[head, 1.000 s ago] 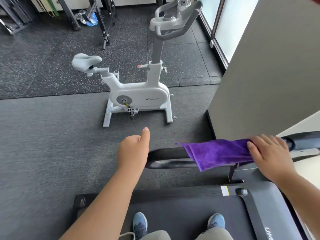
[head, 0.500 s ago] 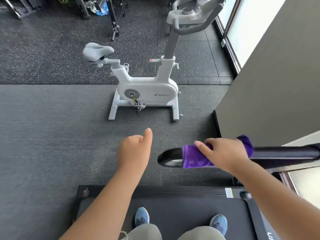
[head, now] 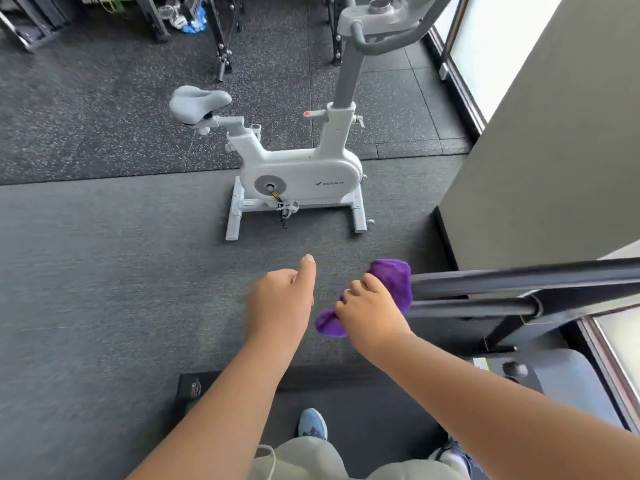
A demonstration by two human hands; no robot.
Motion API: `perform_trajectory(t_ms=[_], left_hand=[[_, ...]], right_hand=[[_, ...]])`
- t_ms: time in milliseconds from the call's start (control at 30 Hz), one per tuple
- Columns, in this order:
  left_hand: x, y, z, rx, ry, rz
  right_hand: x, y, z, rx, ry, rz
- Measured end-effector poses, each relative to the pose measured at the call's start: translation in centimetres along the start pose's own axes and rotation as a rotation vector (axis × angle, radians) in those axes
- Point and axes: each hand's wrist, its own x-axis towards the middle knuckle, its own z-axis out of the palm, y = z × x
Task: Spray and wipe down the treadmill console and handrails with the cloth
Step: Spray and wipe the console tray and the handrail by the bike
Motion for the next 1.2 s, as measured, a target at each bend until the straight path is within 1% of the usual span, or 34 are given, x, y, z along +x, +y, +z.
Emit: perform_trajectory(t_ms=[33,67,100,133,167,267,300,333,367,400,433,467,500,533,600,633,667,700,733,767,800,833,867,900,967,1033,1100,1167,1200], left_hand=[[0.0,0.1,0.4,-0.001,-0.008,0.011],[-0.1,0.3,0.7,0.001,-0.016,0.019],[0.0,0.4,1.1,-0.004,-0.019,0.03],[0.1,0.6,1.5,-0.016,-0.024,0.036],[0.1,0.8,2.0,-0.037,-0.03,0.038],[-0.5,1.8,4.0,-0.08,-0.057,0.017],[-0.9,2.3,4.8,-0.085,-0.064,0.006],[-1.4,2.8,5.8,-0.095,-0.073,-0.007],[-1.8,3.3,6.5,-0.116,-0.085,-0.016],[-2.3,3.8,7.6,-0.131,-0.109,-0.02],[-2.9,4.3,8.6,-0.133,-0.137,-0.022],[-3.3,4.5,9.3,-0.125,-0.16,-0.02],[-3.7,4.8,10.2,-0.114,-0.179,-0.016],[-3.9,4.9,10.9,-0.108,-0.19,-0.015],[-4.1,4.9,11.7,-0.099,-0.197,-0.019],[-4.2,5.0,12.0,-0.083,-0.21,-0.019],[-4.6,5.2,12.2,-0.062,-0.244,-0.016],[-5.3,5.4,12.7,-0.026,-0.298,0.001],[-6.2,5.7,13.3,0.036,-0.362,0.038],[-7.3,6.0,14.2,0.112,-0.418,0.082],[-8.1,6.1,15.3,0.174,-0.452,0.113],[-8.4,6.0,16.6,0.201,-0.472,0.112],[-8.3,5.8,17.9,0.188,-0.496,0.058],[-8.0,5.3,19.2,0.138,-0.518,-0.038],[-6.9,4.4,21.3,-0.025,-0.507,-0.257],[-5.8,3.3,22.5,-0.151,-0.39,-0.417],[-4.9,2.6,23.0,-0.194,-0.297,-0.478],[-4.4,2.3,23.0,-0.22,-0.254,-0.493],[-4.3,2.2,23.0,-0.232,-0.235,-0.5]], right_hand=[[-0.9,-0.7,1.2,0.065,0.1,-0.02],[-2.0,-1.3,2.3,0.177,0.189,0.02],[-3.3,-1.8,3.2,0.32,0.248,0.123],[-4.8,-2.2,3.6,0.49,0.311,0.294],[-6.4,-2.3,4.0,0.714,0.367,0.515],[-9.9,0.9,4.3,1.618,0.444,1.199],[-10.9,3.1,5.5,1.864,0.457,1.364],[-11.7,5.4,6.8,2.116,0.489,1.452],[-12.4,7.6,8.0,2.344,0.55,1.488],[-13.0,9.9,9.3,2.515,0.658,1.527],[-13.5,12.1,9.9,2.605,0.762,1.537],[-14.0,14.0,9.9,2.633,0.88,1.519],[-14.5,15.9,9.9,2.583,0.955,1.518],[-15.0,17.7,9.4,2.447,1.01,1.572],[-15.3,19.9,9.7,2.082,1.091,1.643],[-15.1,20.5,10.3,1.897,1.098,1.642],[-14.6,20.9,11.1,1.778,1.082,1.601],[-14.0,21.0,12.3,1.698,1.007,1.55],[-13.2,21.0,14.1,1.556,0.886,1.465],[-12.7,21.1,15.7,1.295,0.701,1.347],[-12.3,21.3,17.5,1.059,0.554,1.228],[-11.9,21.5,19.2,0.85,0.405,1.119],[-11.5,21.7,20.6,0.737,0.297,1.059],[-11.3,21.7,21.4,0.695,0.237,1.035],[-10.6,21.5,21.9,0.679,0.214,1.075],[-9.7,21.1,21.6,0.67,0.182,1.125],[-8.6,19.7,20.6,0.699,0.142,1.156],[-7.1,17.0,19.0,0.746,0.142,1.125],[-5.9,15.2,18.1,0.808,0.142,1.09]])
